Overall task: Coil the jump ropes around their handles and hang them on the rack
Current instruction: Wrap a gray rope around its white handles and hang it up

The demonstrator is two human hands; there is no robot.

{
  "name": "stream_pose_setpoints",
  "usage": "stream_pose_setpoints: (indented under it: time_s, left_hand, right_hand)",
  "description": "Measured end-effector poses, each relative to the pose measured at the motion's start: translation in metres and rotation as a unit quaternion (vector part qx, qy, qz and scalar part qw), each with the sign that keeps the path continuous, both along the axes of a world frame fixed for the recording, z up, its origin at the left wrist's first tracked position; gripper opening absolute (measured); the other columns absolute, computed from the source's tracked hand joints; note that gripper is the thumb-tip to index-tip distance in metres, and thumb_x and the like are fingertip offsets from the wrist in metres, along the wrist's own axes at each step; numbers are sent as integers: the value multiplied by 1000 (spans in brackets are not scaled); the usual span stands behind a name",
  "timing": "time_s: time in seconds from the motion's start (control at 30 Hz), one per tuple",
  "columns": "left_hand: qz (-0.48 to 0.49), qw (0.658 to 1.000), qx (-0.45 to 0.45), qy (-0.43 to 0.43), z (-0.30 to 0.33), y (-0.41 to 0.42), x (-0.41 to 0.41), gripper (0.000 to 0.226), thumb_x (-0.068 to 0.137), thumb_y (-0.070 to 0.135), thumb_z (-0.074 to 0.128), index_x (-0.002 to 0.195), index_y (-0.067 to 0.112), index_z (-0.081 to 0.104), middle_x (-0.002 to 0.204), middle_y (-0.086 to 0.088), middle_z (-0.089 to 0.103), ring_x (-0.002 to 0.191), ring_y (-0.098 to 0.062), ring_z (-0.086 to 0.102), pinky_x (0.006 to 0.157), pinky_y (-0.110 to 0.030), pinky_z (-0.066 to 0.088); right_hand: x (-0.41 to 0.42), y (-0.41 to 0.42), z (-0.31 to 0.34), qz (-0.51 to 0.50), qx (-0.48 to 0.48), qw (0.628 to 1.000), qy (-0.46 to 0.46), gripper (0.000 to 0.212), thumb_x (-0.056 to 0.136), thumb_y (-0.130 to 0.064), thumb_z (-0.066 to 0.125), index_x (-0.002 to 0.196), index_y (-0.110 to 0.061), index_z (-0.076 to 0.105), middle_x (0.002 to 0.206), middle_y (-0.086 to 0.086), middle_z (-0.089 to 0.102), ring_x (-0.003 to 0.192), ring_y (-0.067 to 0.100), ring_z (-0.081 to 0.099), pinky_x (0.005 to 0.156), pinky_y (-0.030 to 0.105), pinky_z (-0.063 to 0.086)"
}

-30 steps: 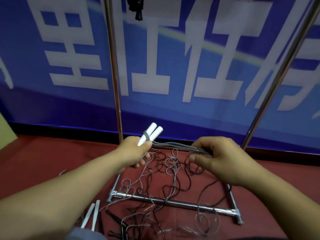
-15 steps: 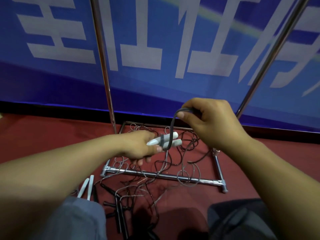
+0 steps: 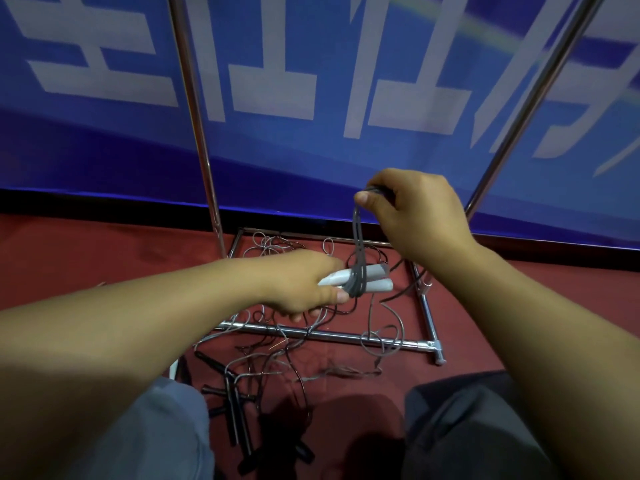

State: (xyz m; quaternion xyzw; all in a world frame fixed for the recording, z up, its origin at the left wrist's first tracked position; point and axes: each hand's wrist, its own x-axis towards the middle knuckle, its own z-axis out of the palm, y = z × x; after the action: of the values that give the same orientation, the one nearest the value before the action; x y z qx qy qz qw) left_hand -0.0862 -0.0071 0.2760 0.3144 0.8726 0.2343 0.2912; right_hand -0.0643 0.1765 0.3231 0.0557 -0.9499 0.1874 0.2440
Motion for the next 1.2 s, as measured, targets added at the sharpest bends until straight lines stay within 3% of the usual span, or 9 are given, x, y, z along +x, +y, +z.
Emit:
stream_pose_setpoints:
  time_s: [0.13,0.3,0.53,0.7,0.8,0.9,0.97,1.03,1.2]
  left_hand:
    - [-16,999,5,30,4,4,6,21,101,36,57,116,22,56,77,0,67,50,-12,61,51,-25,52]
    - [-53,993,17,104,17,5,12,18,99,37,58,110,23,57,72,9,61,46,3,51,44,-9,34]
    - [-102,978,7,180,30,-3,17,16,97,42,59,91,32,49,71,10,51,63,-5,48,58,-30,32]
    - [-89,971,52,218,38,-9,18,28,95,44,61,76,42,42,63,11,49,58,-5,48,54,-27,31]
    - [-60,971,133,190,36,-12,17,10,95,38,64,92,36,55,66,13,54,56,-2,52,52,-19,33]
    - [1,968,234,89,33,-14,14,5,96,27,64,96,24,61,68,7,61,46,1,51,48,-15,42]
    - [30,958,281,52,32,-14,12,7,98,25,62,102,19,61,67,3,62,45,-7,53,46,-23,46]
    - [65,944,320,39,32,-13,8,5,99,24,60,98,19,59,63,4,62,44,-14,53,44,-25,45]
    - [166,909,380,36,35,-17,-2,8,102,22,54,95,21,56,64,2,62,44,-16,52,41,-25,42]
  right_hand:
    - [-6,1,-5,-39,21,999,-7,27,95,-46,61,94,-21,70,80,-1,68,80,26,61,67,36,47]
    - [-14,5,-11,-49,0,998,-33,25,93,-47,65,92,-23,71,73,-6,63,77,21,60,63,32,41]
    - [-23,15,-19,-13,-56,992,-108,24,87,-48,72,87,-24,74,69,-15,63,74,11,64,69,31,53]
    - [-27,20,-21,-1,-124,981,-151,20,86,-42,75,77,-25,72,66,-6,66,61,8,58,61,25,47]
    - [-27,18,-20,41,-141,958,-244,16,90,-28,73,82,-15,72,74,6,71,65,12,60,62,25,50]
    - [-25,21,-24,82,-142,923,-348,17,89,4,65,77,-8,64,67,4,58,58,10,52,50,18,41]
    - [-24,18,-29,77,-122,917,-372,22,90,0,62,70,-10,59,61,1,51,56,12,44,48,22,35]
    - [-26,14,-31,64,-169,905,-385,28,95,-8,61,68,-16,58,56,-2,50,51,12,42,48,24,35]
    - [-32,9,-29,92,-296,859,-407,25,101,-8,51,78,-14,59,59,0,55,50,12,50,50,28,39]
